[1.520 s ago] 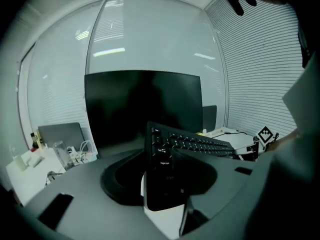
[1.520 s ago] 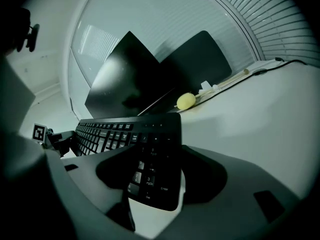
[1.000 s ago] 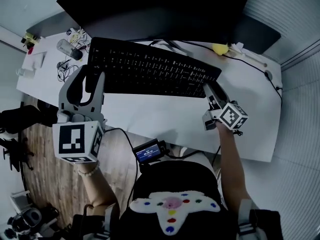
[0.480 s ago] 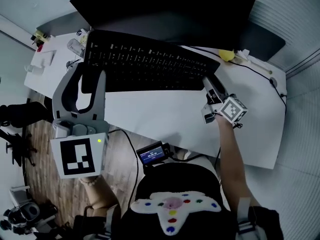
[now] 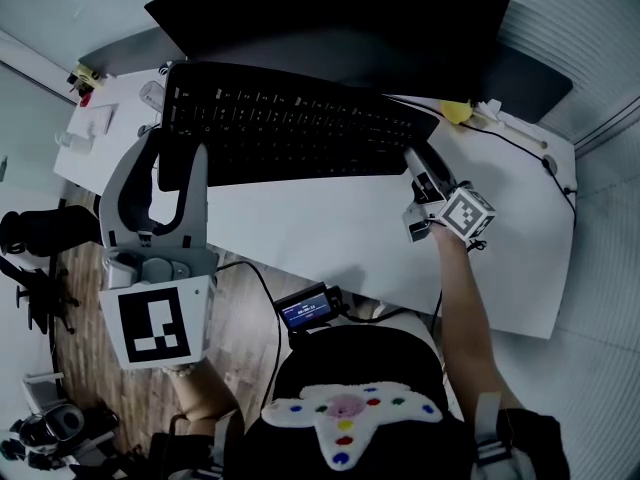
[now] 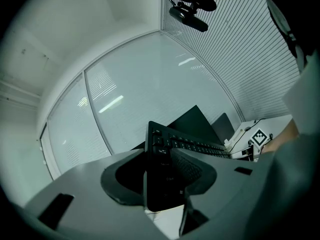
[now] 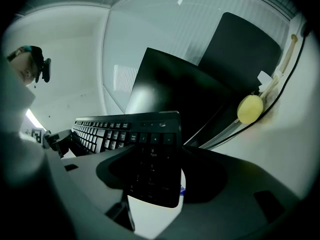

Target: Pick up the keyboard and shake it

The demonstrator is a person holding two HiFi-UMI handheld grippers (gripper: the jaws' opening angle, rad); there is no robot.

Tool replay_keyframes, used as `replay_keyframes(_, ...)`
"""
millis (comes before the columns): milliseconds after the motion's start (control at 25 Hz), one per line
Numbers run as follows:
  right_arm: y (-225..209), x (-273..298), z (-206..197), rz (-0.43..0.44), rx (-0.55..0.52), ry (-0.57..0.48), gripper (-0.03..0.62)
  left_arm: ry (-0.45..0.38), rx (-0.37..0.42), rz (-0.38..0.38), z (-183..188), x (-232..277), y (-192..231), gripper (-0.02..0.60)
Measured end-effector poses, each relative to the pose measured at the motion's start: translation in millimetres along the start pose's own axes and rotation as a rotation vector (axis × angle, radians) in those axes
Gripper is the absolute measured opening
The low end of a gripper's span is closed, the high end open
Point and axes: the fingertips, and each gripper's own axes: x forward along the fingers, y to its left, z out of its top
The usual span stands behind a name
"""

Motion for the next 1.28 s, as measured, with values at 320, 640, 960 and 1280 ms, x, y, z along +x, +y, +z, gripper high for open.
replay_keyframes(320, 23.0, -13.5, 9.3, -0.017, -0.009, -0.014, 0.279, -0.028, -0.019, -0.028, 19.5, -18.2, 8.2, 0.175)
replay_keyframes(640, 8.3, -14.5, 5.2, -0.038, -0.008, -0.022, 0.279, -0.07, -0.033, -0.04, 4.2, -2.4, 7.4, 0.166)
replay_keyframes(960, 4.9, -22.2, 8.0, -0.079, -0.026, -0.03, 0.278, -0.065, -0.07, -0.068, -9.4, 7.9, 8.0, 0.166)
replay_keyframes(1280, 11.8, -44.7, 19.8, -0.173, -0.094, -0.024, 0.278, -0.051, -0.123, -0.121, -31.8, 22.4, 12.1, 0.163)
